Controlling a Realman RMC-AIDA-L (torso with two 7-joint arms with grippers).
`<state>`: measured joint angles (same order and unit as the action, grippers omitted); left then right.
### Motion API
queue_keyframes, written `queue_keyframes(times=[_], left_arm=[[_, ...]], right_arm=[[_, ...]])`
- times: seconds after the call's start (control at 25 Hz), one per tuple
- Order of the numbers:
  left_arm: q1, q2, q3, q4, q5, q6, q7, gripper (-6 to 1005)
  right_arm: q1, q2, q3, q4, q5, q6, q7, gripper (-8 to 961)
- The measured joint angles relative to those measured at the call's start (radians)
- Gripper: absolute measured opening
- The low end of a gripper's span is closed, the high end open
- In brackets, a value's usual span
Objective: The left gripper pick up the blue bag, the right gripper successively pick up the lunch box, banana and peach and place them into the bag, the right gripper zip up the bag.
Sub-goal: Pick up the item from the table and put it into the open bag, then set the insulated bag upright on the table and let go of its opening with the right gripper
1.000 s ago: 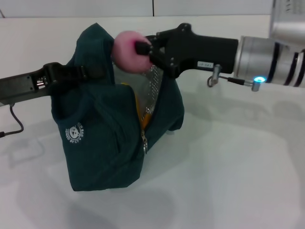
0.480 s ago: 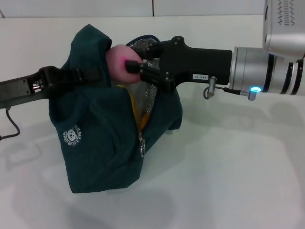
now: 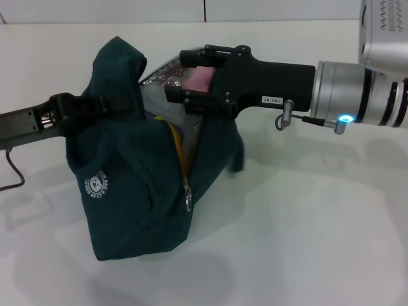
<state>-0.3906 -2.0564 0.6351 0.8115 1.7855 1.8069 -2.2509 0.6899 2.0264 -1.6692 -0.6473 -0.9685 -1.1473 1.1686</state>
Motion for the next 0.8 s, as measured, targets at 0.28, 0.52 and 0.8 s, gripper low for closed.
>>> queue_keyframes(times=[0.28, 0.52, 0.8], left_arm=[[0.000, 0.002, 0.000, -0.002, 0.000, 0.000, 0.003, 29], [0.005, 0.002, 0.000, -0.002, 0.000, 0.000, 0.004, 29], [0.004, 0.002, 0.000, -0.002, 0.000, 0.002, 0.004, 29]], right_arm=[[-0.047, -0.003, 0.033, -0.004, 0.063, 0.002, -0.010, 689], [-0.105, -0.009, 0.171, 0.014, 0.061, 0.010, -0.011, 710], [-0.100, -0.017, 0.222, 0.129, 0.040, 0.105, -0.012, 707]])
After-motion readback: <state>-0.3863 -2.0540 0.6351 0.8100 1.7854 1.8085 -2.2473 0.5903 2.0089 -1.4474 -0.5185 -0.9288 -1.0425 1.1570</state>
